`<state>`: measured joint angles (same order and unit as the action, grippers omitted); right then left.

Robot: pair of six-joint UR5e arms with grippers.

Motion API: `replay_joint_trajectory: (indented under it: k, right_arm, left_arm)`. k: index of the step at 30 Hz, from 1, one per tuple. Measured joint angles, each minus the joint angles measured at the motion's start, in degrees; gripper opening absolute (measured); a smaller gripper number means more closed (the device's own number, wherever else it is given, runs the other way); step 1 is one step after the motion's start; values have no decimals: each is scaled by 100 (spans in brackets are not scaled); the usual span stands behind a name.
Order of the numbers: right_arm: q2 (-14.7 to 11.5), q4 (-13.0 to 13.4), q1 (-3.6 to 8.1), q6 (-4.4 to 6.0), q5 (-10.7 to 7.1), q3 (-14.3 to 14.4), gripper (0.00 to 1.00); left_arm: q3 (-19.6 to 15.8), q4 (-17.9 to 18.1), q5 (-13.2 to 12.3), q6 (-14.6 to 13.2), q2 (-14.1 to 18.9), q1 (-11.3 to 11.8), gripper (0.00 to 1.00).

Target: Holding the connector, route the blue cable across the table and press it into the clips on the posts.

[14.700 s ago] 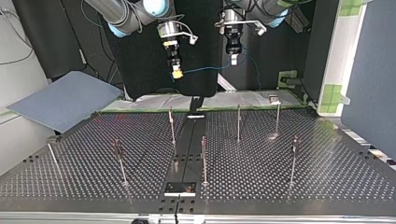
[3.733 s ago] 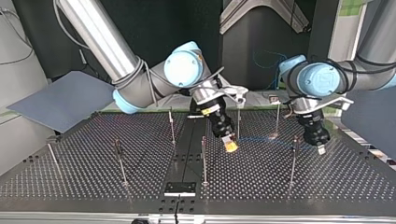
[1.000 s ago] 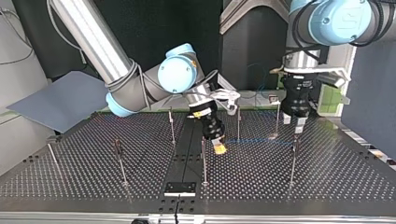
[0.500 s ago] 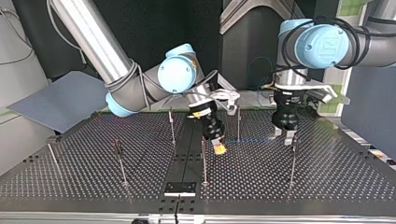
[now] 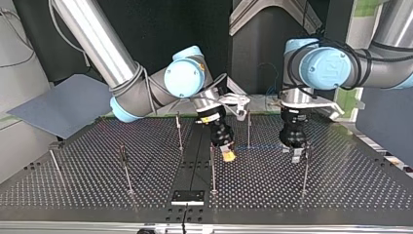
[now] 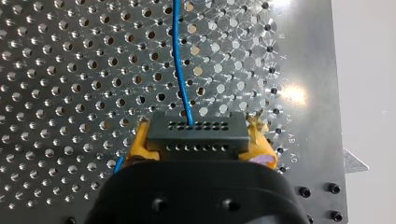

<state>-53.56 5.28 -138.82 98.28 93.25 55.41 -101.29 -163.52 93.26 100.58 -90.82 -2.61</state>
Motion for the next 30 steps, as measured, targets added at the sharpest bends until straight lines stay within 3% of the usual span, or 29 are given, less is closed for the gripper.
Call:
replay_joint_trajectory:
  k: [9,16,18,19,21,22,23,25,30]
  right_arm:
    - [1,2,1,0,1,-1,0]
    - [1,0,-1,0,1,-2,0]
    - [2,0,-1,0,1,-1,0]
    - [2,0,-1,0,1,-1,0]
    - [2,0,-1,0,1,-1,0]
    - [2,0,-1,0,1,-1,0]
    - [2,0,-1,0,1,-1,0]
    - [2,0,-1,0,1,-1,0]
    - [5,0,-1,0,-1,1,0]
  left_arm:
    - [201,63,133,-11,-382,-89,100]
    - [209,92,206,-13,-453,-104,100]
    - [208,95,231,-13,-454,-108,64]
    - [208,95,252,-13,-454,-110,64]
    - [208,89,323,-24,-455,-117,30]
    - [209,86,358,-34,-455,-121,30]
    - [208,81,394,-44,-455,-125,5]
    - [208,66,482,-60,-456,-133,0]
    - [208,-15,592,-72,-453,-154,0]
